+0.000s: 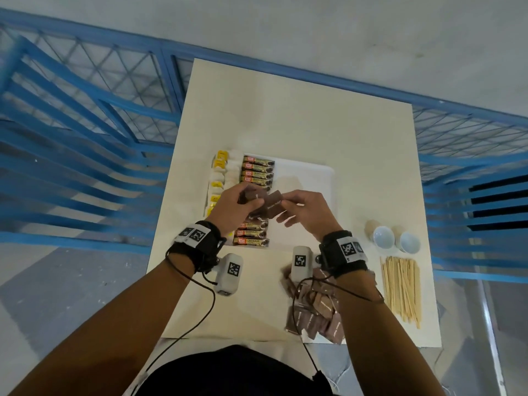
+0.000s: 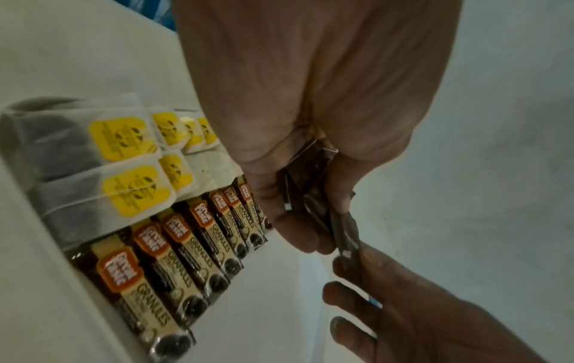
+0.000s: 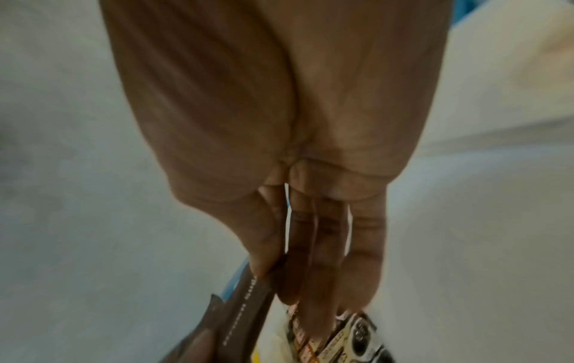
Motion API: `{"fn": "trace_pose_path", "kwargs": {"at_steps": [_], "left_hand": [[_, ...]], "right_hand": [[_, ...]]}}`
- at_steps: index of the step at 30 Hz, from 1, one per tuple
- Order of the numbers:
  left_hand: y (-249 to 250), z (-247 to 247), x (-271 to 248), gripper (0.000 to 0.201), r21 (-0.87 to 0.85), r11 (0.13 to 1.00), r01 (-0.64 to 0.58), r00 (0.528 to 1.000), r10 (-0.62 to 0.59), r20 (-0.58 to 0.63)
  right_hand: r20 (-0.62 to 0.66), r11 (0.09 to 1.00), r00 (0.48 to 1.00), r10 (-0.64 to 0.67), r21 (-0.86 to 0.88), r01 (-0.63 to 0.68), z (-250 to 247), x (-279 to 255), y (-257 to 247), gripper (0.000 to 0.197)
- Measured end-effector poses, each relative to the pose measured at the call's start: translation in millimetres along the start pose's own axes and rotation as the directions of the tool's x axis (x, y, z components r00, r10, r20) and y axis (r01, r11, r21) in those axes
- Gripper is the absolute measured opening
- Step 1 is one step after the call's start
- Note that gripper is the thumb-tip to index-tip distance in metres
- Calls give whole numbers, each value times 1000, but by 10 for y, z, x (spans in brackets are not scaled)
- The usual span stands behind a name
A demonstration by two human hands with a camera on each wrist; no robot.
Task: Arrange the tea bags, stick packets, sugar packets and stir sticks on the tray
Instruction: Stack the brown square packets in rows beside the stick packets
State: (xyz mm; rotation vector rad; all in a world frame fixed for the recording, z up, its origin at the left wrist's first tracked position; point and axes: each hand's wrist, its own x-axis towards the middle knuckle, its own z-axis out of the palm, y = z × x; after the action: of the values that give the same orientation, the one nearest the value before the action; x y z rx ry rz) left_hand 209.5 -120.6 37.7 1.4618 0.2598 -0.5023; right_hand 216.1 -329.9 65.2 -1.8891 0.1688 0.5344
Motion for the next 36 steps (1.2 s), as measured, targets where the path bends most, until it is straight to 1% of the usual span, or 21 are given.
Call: {"fn": "trace_pose_path", "kwargs": {"at_steps": [2, 3, 4, 6, 7, 9, 12, 13, 16, 20, 24, 32, 36], "left_hand": [[21, 9, 58, 23, 51, 998, -19, 1000, 19, -1], [32, 19, 88, 23, 60, 998, -19, 1000, 20, -7], [42, 29, 119, 23, 47, 999, -15, 1000, 16, -18], [48, 39, 181, 22, -4, 1000, 19, 999, -19, -49], [44, 37, 208, 21, -20, 999, 34, 997, -36, -67], [4, 14, 258, 20, -29, 998, 59, 992, -62, -114], [-93, -20, 314, 21, 3, 996, 92, 984, -91, -152], [-116, -23, 342, 23, 5, 994, 107, 982, -105, -158], [-178, -36, 327, 24, -24, 991, 130, 979, -132, -157], [-214, -73, 370, 25, -40, 987, 157, 972, -162, -173], [-201, -91, 399, 26, -71, 984, 164, 971, -174, -162], [-172, -108, 390, 26, -91, 982, 164, 970, -177, -166], [-181, -110, 378, 25, -95, 982, 161, 971, -175, -160]], "right_hand": [[-3, 957, 997, -76, -282, 72, -34, 148, 27, 17], [2, 934, 995, -95, -347, 90, -62, 220, 31, 16], [10, 930, 995, -96, -354, 94, -93, 283, 16, 14], [23, 947, 996, -83, -311, 86, -178, 427, 5, 11], [8, 956, 997, -81, -282, 80, -224, 507, 13, 10], [-92, 973, 993, -78, -225, 55, -308, 704, 79, 10], [-300, 980, 954, -12, -195, -49, -371, 1007, 217, 14], [-341, 978, 940, 11, -194, -82, -373, 1108, 262, 15], [-398, 975, 916, 43, -185, -126, -312, 1246, 359, 16], [-437, 969, 897, 71, -183, -166, -232, 1379, 482, 18], [-460, 971, 887, 39, -191, -142, -206, 1436, 495, 18], [-479, 977, 876, 50, -158, -142, -174, 1510, 502, 28], [-497, 980, 866, 57, -138, -144, -163, 1520, 517, 27]]}}
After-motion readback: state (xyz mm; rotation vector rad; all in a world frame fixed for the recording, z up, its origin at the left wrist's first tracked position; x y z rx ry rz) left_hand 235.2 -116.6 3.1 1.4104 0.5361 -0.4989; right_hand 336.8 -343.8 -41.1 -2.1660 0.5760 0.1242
